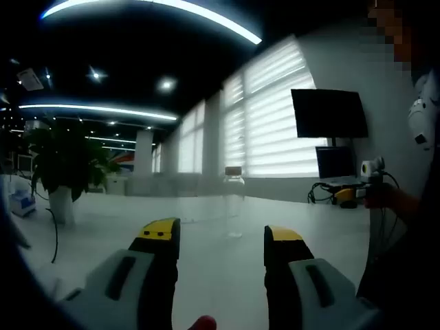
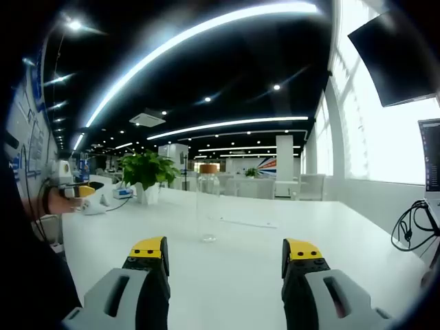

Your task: Open cup lid place lid on tabletop

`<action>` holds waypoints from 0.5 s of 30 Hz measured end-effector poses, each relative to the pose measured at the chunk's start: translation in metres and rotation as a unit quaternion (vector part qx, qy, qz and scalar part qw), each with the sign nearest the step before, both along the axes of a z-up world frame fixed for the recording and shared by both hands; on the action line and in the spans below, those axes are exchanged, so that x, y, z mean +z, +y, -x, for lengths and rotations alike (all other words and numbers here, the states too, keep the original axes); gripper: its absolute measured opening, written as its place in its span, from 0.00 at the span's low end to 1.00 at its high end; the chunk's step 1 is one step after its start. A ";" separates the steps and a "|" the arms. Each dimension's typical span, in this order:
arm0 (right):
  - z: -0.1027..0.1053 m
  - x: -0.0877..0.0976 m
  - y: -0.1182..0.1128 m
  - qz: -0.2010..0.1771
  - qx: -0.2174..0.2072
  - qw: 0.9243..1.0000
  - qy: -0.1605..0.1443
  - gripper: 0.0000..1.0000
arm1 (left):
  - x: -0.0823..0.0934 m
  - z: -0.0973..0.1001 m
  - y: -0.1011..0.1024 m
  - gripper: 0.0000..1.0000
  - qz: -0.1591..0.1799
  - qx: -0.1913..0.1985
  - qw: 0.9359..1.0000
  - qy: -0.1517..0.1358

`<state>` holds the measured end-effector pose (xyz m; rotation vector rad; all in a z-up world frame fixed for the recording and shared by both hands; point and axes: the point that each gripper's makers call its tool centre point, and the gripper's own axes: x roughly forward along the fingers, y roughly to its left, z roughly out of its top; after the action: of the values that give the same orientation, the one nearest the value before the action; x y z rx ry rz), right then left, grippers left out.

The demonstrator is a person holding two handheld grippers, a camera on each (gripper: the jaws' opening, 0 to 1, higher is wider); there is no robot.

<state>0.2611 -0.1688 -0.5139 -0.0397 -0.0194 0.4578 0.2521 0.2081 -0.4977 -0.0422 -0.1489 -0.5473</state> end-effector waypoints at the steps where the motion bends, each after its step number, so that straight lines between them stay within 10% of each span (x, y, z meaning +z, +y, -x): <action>1: 0.000 0.001 -0.001 0.000 -0.001 1.000 -0.001 0.61 | -0.001 0.000 -0.001 0.49 0.000 -0.003 1.000 0.002; 15: -0.002 -0.003 -0.009 -0.001 -0.002 1.000 0.003 0.62 | -0.004 0.000 -0.006 0.47 -0.002 -0.006 1.000 0.005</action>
<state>0.2630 -0.1777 -0.5174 -0.0362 -0.0149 0.4546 0.2523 0.2024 -0.5019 -0.0427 -0.1382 -0.5584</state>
